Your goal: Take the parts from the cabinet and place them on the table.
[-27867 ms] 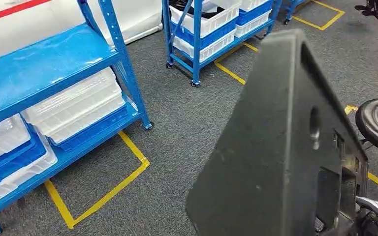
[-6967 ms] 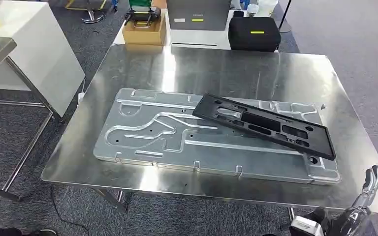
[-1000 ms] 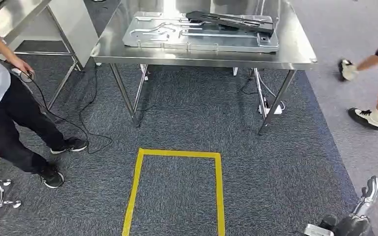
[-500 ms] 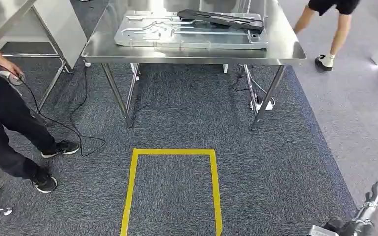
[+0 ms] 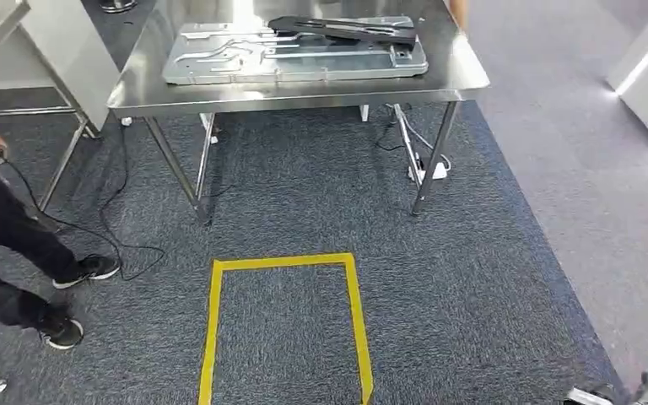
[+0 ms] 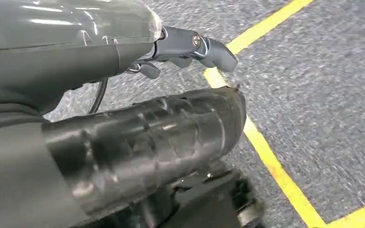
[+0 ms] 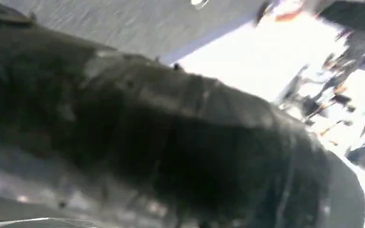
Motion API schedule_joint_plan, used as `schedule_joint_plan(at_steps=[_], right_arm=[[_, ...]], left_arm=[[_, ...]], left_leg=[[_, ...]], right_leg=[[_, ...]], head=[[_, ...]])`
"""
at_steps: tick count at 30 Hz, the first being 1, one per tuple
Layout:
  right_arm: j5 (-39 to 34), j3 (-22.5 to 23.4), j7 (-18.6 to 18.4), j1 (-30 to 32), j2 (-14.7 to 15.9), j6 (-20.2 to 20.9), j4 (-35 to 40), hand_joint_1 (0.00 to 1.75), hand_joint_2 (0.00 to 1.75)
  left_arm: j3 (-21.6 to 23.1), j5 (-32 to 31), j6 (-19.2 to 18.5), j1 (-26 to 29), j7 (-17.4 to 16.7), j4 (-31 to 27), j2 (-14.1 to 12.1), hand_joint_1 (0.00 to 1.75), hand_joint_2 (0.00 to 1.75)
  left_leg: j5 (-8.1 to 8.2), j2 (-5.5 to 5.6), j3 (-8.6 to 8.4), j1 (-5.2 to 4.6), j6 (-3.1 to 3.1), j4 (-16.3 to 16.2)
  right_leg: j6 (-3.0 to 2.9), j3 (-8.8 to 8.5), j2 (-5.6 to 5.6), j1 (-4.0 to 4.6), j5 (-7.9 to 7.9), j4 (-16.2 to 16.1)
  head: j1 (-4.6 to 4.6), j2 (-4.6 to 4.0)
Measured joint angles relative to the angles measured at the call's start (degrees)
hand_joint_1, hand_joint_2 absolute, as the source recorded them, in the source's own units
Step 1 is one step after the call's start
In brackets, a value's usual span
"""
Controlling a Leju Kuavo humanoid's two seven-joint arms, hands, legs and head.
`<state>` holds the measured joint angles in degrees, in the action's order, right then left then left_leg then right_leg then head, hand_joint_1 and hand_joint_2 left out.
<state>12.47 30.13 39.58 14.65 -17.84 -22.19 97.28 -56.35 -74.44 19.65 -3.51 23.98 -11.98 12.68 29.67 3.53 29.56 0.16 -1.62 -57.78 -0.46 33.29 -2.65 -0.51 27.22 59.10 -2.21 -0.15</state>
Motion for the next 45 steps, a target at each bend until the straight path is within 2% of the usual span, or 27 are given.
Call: schedule_joint_plan(at_steps=[2,4,5,6,8,10,11,13,14,15,19,20,22,24,25,27,29,30,31,34,35,37,39,41,43,44,45], right_arm=[[3.8,5.2,-0.1,-2.5,-0.1,0.8,-5.7,0.0,0.0],[6.7,10.5,0.0,-4.9,0.1,0.6,-12.1,0.0,0.0],[8.2,13.6,0.0,-5.8,0.7,-0.2,-15.8,0.0,0.0],[9.5,16.2,0.2,-6.9,1.1,-1.6,-19.8,0.0,0.0],[11.7,20.5,0.1,-9.6,2.3,-4.4,-29.1,0.0,0.0],[13.7,23.9,-0.5,-11.1,3.4,-7.0,-37.2,0.0,0.0],[15.1,25.2,-2.0,-11.7,4.0,-9.0,-42.2,0.0,0.0],[18.0,27.3,-7.5,-13.3,5.4,-11.8,-52.0,0.0,0.0],[18.7,28.3,-9.5,-13.8,5.9,-12.7,-56.1,0.0,0.0],[19.2,28.9,-11.4,-14.6,5.9,-13.2,-59.4,0.0,0.0],[21.2,31.1,-21.1,-15.5,5.9,-13.5,-69.9,0.0,0.0],[21.2,31.6,-22.2,-15.6,5.7,-13.4,-71.6,0.0,0.0],[21.2,32.3,-22.8,-16.0,5.4,-13.0,-74.0,0.0,0.0],[21.9,32.5,-22.8,-16.3,5.0,-11.4,-75.9,0.0,0.0],[22.6,32.5,-22.4,-16.4,5.0,-10.3,-76.6,0.0,0.0],[23.6,32.5,-21.7,-16.5,5.0,-8.8,-77.9,0.0,0.0],[23.8,32.5,-21.6,-16.8,4.9,-8.2,-78.8,0.0,0.0],[23.9,32.5,-21.4,-16.9,4.8,-7.9,-79.1,0.0,0.0],[24.3,32.4,-21.0,-17.3,4.7,-7.3,-79.5,0.0,0.0],[26.2,32.1,-19.3,-17.2,4.7,-5.2,-80.1,0.0,0.0],[27.3,31.7,-19.1,-17.3,4.7,-4.7,-80.3,0.0,0.0],[30.2,30.2,-19.0,-17.5,4.7,-3.3,-80.8,0.0,0.0],[32.7,28.5,-18.4,-17.6,4.7,-2.2,-81.4,0.0,0.0],[34.1,27.3,-17.6,-17.6,4.7,-1.3,-81.8,0.0,0.0],[34.9,26.2,-17.1,-17.5,4.7,-0.8,-82.3,0.0,0.0],[35.0,25.8,-17.0,-17.5,4.7,-0.8,-82.3,0.0,0.0],[35.2,25.3,-17.0,-17.6,4.6,-0.7,-82.5,0.0,0.0]], left_arm=[[-0.1,0.1,0.1,-0.1,0.0,0.0,0.1,0.0,0.0],[-0.2,0.4,0.1,-0.1,-0.1,0.0,0.2,0.0,0.0],[-0.2,0.5,0.2,-0.1,-0.2,0.0,0.3,0.0,0.0],[-0.3,0.6,0.2,-0.1,-0.2,0.0,0.4,0.0,0.0],[-0.5,0.9,0.2,0.0,-0.4,0.0,0.4,0.0,0.0],[-0.9,1.0,0.2,0.2,-0.6,0.0,0.5,0.0,0.0],[-0.9,1.0,0.3,0.2,-0.7,0.0,0.5,0.0,0.0],[-1.0,1.1,0.3,0.1,-0.8,0.0,0.7,0.0,0.0],[-1.0,1.1,0.3,0.1,-0.8,0.0,0.8,0.0,0.0],[-1.1,1.1,0.3,0.1,-0.8,0.0,0.8,0.0,0.0],[-1.4,1.2,0.5,-0.1,-0.9,0.0,0.9,0.0,0.0],[-1.4,1.1,0.5,-0.1,-0.9,0.0,0.9,0.0,0.0],[-1.5,1.1,0.5,0.0,-0.9,0.0,0.9,0.0,0.0],[-1.7,0.9,0.5,0.1,-0.9,0.0,0.9,0.0,0.0],[-1.7,0.9,0.5,0.2,-0.9,0.0,0.9,0.0,0.0],[-1.7,0.7,0.5,0.2,-0.9,0.0,0.8,0.0,0.0],[-1.7,0.6,0.5,0.1,-0.8,0.0,0.8,0.0,0.0],[-1.7,0.6,0.5,0.2,-0.8,0.0,0.7,0.0,0.0],[-1.8,0.5,0.5,0.2,-0.7,0.0,0.7,0.0,0.0],[-1.8,0.3,0.5,-0.1,0.0,0.0,0.6,0.0,0.0],[-1.8,0.2,0.4,-0.1,0.1,0.0,0.7,0.0,0.0],[-1.8,-0.1,0.4,-0.3,0.3,0.0,0.7,0.0,0.0],[-1.8,-0.4,0.5,-0.1,0.2,0.0,0.7,0.0,0.0],[-1.8,-0.5,0.5,0.0,-0.2,0.0,0.7,0.0,0.0],[-1.7,-0.8,0.5,-0.1,-0.5,0.0,0.7,0.0,0.0],[-1.7,-0.9,0.5,-0.1,-0.5,0.0,0.7,0.0,0.0],[-1.7,-1.0,0.5,-0.1,-0.7,0.0,0.7,0.0,0.0]], left_leg=[[-0.28,-0.88,0.12,-0.31,-0.04,0.1],[-1.0,-1.59,-0.28,-0.07,-0.79,1.1],[-1.63,-2.24,-0.59,0.28,-1.22,2.0],[-1.88,-2.47,-0.54,0.23,-1.67,2.2],[-1.91,-3.59,-0.29,0.08,-1.75,2.2],[-1.84,-4.71,-0.18,-0.13,-1.81,2.0],[-1.74,-5.22,-0.19,-0.13,-1.8,2.0],[-1.3,-6.14,-0.25,-0.07,-1.54,1.4],[-0.91,-6.53,-0.22,-0.15,-1.21,0.9],[-0.45,-6.86,0.09,-0.63,-0.71,0.5],[-0.01,-8.33,-0.56,-0.49,0.33,0.3],[0.76,-7.17,-0.33,-0.2,0.88,-0.4],[4.85,-4.6,2.14,0.02,1.32,-6.0],[9.02,-4.1,6.41,0.08,1.47,-15.2],[9.5,-4.07,7.83,0.08,1.45,-18.1],[5.94,-3.91,6.19,0.07,1.08,-14.5],[0.3,-2.21,0.94,0.06,0.37,-3.7],[-0.04,0.33,-0.42,0.06,-0.02,-0.3],[-0.02,0.58,-0.46,-0.03,0.02,0.4],[-0.21,-0.85,-0.57,-0.42,-0.58,0.3],[-1.03,-1.62,-0.77,0.34,-1.16,1.6],[-1.39,-3.06,-1.11,0.03,-1.88,2.0],[-1.32,-4.68,-0.83,-0.24,-2.0,1.9],[-1.13,-6.34,-0.7,-0.3,-2.0,1.7],[-0.72,-7.61,-0.78,-0.19,-1.67,1.3],[-0.36,-8.17,-0.88,-0.16,-1.42,0.9],[0.02,-8.69,-0.94,-0.26,-1.01,0.5]], right_leg=[[0.74,0.44,-0.95,-0.49,-0.48,-0.2],[1.68,0.26,-1.69,-0.24,-1.0,-0.9],[1.64,0.17,-0.8,-0.52,-0.4,-0.4],[1.75,1.33,0.72,-0.33,1.51,1.9],[2.14,5.58,1.65,-0.37,6.14,10.7],[2.5,8.03,2.02,-0.48,7.42,16.0],[2.6,7.25,2.12,-0.5,6.07,14.8],[2.57,2.34,3.06,-0.69,1.36,5.8],[2.43,-0.38,5.03,-0.7,-0.2,0.9],[2.0,-0.63,5.89,0.04,0.77,0.0],[0.43,-0.33,3.75,-0.03,0.37,-0.2],[0.07,-0.38,3.52,-0.34,0.18,-0.4],[-0.48,-0.14,2.83,-0.34,0.03,-0.4],[-0.63,0.14,1.75,-0.16,-0.07,-0.4],[-0.69,0.21,1.13,-0.11,-0.11,-0.3],[-0.67,0.04,-0.13,-0.07,-0.12,-0.3],[-0.52,-0.32,-1.5,-0.07,-0.21,-0.3],[-0.42,-0.27,-1.89,-0.25,-0.27,-0.3],[0.06,-0.07,-2.39,0.05,-0.39,-0.1],[1.22,0.27,-3.82,-0.39,-0.98,-0.7],[1.52,0.28,-3.88,-0.09,-0.84,-0.2],[1.57,2.47,0.67,0.16,2.67,4.2],[1.94,6.59,1.8,0.03,7.16,13.1],[2.31,7.97,2.06,-0.3,7.45,16.5],[2.48,4.06,2.81,-0.57,3.27,9.7],[2.45,1.0,4.31,-0.59,0.95,4.3],[2.31,-0.81,6.98,-0.49,0.89,0.4]], head=[[0.05,0.0],[0.05,0.0],[-0.02,0.0],[-0.08,0.0],[-0.06,0.0],[-0.02,0.0],[-0.06,0.0],[-0.09,0.0],[-0.04,0.0],[-0.06,0.0],[0.05,0.0],[0.07,0.0],[0.09,0.0],[0.09,0.0],[0.11,0.0],[0.11,0.0],[0.11,0.0],[0.11,0.0],[0.07,0.0],[0.05,0.0],[0.05,0.0],[-0.13,0.0],[-0.11,0.0],[-0.11,0.0],[-0.15,0.0],[-0.13,0.0],[-0.17,0.0]])
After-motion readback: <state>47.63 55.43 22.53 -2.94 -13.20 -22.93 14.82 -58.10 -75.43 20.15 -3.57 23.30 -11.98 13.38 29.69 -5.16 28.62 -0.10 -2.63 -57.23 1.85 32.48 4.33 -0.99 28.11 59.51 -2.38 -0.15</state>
